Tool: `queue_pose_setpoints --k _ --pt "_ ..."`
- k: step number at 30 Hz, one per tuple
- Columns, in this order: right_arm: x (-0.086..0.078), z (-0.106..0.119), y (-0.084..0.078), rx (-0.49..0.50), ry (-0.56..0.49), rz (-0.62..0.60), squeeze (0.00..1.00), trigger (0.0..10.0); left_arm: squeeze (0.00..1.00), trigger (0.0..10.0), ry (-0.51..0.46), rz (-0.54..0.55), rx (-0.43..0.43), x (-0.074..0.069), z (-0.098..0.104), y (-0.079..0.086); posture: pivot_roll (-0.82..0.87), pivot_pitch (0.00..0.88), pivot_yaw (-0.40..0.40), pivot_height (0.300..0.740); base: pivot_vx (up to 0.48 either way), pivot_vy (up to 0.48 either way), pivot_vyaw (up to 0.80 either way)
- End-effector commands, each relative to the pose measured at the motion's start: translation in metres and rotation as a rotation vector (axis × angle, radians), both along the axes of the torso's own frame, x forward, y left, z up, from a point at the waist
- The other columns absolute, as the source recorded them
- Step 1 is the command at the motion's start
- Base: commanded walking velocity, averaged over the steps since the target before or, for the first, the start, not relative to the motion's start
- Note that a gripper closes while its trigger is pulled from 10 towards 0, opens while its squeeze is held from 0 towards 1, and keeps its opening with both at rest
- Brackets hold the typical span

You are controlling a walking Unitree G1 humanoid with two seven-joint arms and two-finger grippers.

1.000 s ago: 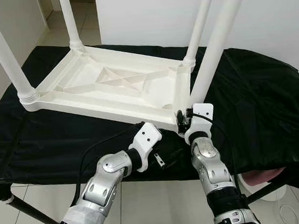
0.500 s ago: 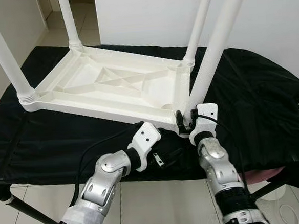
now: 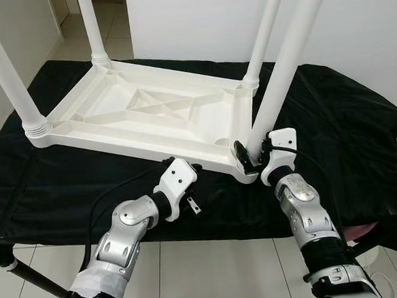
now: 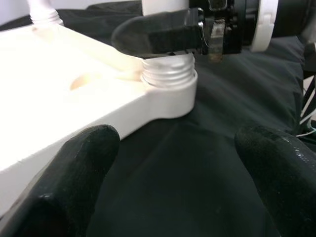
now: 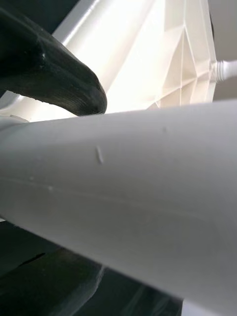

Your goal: Building children table

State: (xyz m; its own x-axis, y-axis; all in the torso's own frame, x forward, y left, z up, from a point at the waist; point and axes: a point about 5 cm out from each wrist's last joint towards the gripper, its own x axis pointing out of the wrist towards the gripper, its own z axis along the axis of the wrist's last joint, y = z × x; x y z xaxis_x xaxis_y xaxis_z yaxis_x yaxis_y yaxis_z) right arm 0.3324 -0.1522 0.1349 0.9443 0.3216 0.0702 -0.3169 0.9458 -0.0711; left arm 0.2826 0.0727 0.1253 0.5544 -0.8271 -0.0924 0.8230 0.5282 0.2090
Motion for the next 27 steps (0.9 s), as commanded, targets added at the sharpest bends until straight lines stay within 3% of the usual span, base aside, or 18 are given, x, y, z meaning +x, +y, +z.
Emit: queue_pose_setpoints --k 1,17,27 --pt "0.002 0.001 -0.006 -0.039 -0.016 0.057 0.0 10.0 0.0 10.0 0.006 0.057 0.0 0.0 -0.001 0.0 -0.03 0.0 -0.075 0.74 0.0 0.0 0.0" --pt "0.017 0.001 -0.015 -0.151 0.035 0.361 0.0 10.0 0.0 10.0 0.031 0.022 -0.054 -0.004 0.005 -0.006 -0.03 0.0 -0.048 0.74 0.0 0.0 0.0" --pt "0.021 -0.008 -0.009 -0.17 0.081 0.418 0.0 10.0 0.0 10.0 0.032 0.018 -0.064 -0.005 0.007 -0.011 -0.02 0.0 -0.051 0.74 0.0 0.0 0.0"
